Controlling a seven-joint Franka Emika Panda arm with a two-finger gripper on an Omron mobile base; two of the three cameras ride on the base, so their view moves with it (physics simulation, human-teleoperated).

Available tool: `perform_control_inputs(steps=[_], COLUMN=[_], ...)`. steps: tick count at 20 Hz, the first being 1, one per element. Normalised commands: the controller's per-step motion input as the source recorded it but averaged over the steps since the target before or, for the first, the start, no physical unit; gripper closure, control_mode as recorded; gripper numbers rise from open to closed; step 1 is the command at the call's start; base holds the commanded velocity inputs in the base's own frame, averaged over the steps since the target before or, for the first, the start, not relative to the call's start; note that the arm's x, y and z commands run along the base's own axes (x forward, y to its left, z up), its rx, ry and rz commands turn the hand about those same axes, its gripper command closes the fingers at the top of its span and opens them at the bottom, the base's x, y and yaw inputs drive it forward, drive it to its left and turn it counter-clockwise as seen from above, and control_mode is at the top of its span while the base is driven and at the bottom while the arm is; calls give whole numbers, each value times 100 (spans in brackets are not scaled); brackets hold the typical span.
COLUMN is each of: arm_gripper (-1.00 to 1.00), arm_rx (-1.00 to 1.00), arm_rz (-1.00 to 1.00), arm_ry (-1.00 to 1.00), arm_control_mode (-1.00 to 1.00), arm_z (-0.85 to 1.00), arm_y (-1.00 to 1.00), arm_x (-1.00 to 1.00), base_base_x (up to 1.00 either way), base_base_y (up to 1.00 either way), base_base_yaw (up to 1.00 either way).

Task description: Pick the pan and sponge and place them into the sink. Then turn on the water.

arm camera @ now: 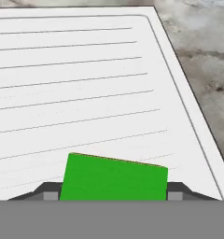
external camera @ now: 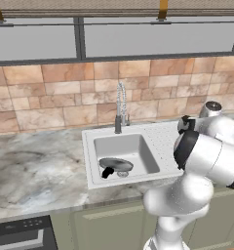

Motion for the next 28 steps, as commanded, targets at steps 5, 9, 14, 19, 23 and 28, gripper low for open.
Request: perform_control_inputs(steps=[5,9,14,19,23,28], arm_gripper=[100,100,100,100,100,100], arm_rx=[0,0,0,0,0,0], arm_rz=[4,4,4,5,6,8], arm_ry=[-3,0,0,0,0,0], arm_control_mode=[-100,-100,-100,-100,-100,-100], arm_z=[23,23,20,3,0,-8], arm_y=[98,97,90,82,71,51], arm_x=[-5,0,0,0,0,0], base_base_x=[0,0,0,0,0,0], base_base_y=[0,0,0,0,0,0], base_base_yaw=[0,0,0,0,0,0])
